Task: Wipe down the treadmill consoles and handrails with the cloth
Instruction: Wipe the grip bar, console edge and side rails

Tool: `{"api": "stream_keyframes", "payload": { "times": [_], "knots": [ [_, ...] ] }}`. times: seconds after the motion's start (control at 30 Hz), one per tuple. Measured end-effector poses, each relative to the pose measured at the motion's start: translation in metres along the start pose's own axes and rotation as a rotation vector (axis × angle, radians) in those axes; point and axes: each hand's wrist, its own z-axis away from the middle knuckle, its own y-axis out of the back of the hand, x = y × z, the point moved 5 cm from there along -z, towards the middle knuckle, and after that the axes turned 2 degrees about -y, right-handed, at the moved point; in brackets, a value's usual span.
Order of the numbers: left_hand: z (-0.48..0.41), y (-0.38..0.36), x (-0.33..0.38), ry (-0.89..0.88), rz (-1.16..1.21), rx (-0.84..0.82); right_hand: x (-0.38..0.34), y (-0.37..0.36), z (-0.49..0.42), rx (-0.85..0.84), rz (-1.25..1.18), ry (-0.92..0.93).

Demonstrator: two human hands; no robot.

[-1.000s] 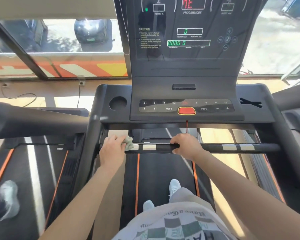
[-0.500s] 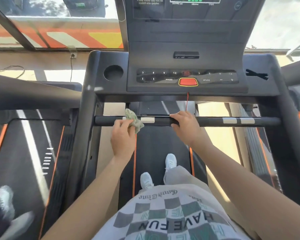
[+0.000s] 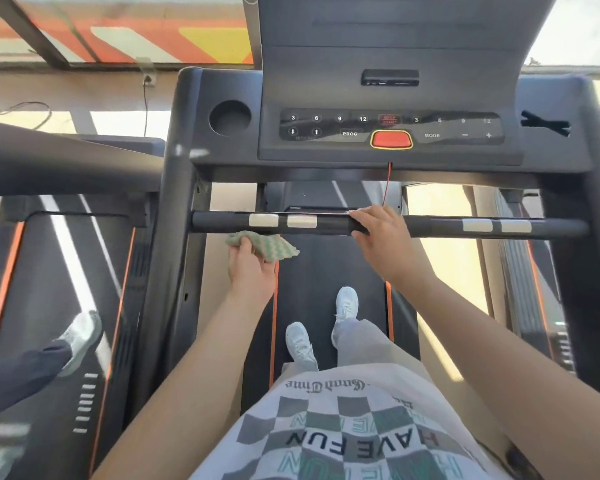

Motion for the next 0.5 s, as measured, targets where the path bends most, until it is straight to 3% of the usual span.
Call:
{"api": "stream_keyframes", "payload": {
  "times": [0.13,0.27,0.5],
  "knots": [
    [0.018,-0.029,-0.048,0.164,-0.052,-0.128,0.007,0.013,0.005,-0.032,0.108,0.083],
    [0.043,-0.067,-0.091,0.328,-0.081,-0.210,0.033,0.025,0.017,0.051,0.143,0.004],
    [0.047,-0.076,-0.096,0.418,-0.013,-0.194,0.042,0.027,0.027,0.037,0.104,-0.089]
  ]
}}
